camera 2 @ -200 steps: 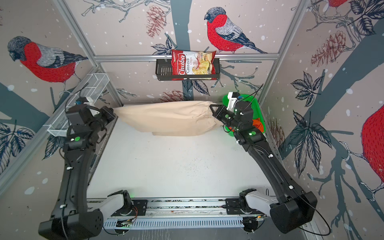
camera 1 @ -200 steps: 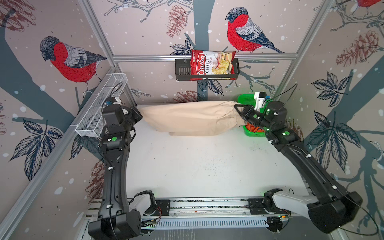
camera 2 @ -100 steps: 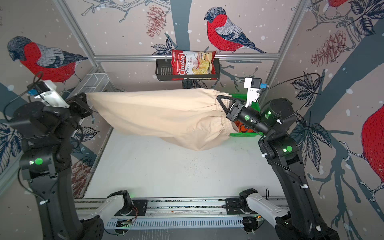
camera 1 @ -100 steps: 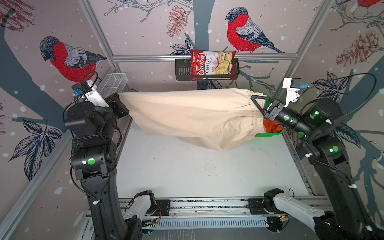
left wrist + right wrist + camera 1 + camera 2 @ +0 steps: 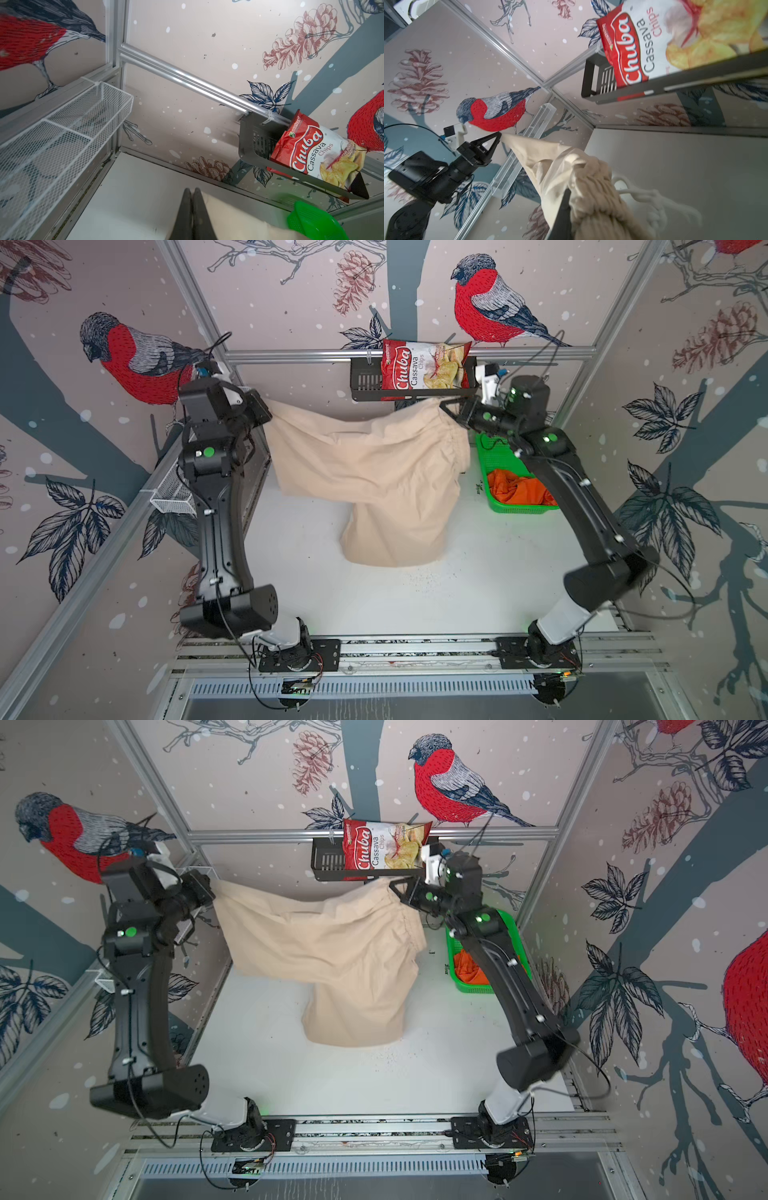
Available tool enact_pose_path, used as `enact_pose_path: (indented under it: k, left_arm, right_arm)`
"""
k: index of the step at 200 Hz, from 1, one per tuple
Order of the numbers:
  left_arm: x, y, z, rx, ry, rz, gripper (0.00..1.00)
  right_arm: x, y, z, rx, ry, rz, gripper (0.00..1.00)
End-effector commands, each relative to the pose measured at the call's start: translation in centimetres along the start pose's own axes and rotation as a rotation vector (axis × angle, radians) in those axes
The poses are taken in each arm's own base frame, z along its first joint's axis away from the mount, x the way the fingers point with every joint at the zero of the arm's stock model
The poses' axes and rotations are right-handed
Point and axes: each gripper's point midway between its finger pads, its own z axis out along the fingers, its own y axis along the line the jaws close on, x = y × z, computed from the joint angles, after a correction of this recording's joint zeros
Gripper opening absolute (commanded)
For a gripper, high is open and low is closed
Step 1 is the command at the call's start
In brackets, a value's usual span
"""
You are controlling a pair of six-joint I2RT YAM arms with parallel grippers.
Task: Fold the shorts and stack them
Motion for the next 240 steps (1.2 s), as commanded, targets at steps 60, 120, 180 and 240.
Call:
enact_pose_path:
  k: [60, 120, 180, 240]
  left_arm:
    - [-1.3, -1.2, -8.7, 0.032, -0.247, 0.045, 0.0]
    - [26.2, 8.4, -8.1, -0.154, 0.264, -0.272, 0.0]
    - [40.1, 12.9, -11.2, -0.346, 0.53, -0.468, 0.0]
    - [41.4, 14.0, -14.2, -0.488, 0.572, -0.535, 0.07]
  right_arm:
    - [2.9, -1.7, -2.2, -0.069, 0.015, -0.042, 0.04]
    - [24.5, -17.5, -5.9, 0.256, 0.343, 0.35, 0.05]
    - [34.3, -22.6, -9.8, 0.463, 0.494, 0.526, 0.06]
    - [40.1, -23.0, -13.8, 0.612, 0.609, 0.622, 0.18]
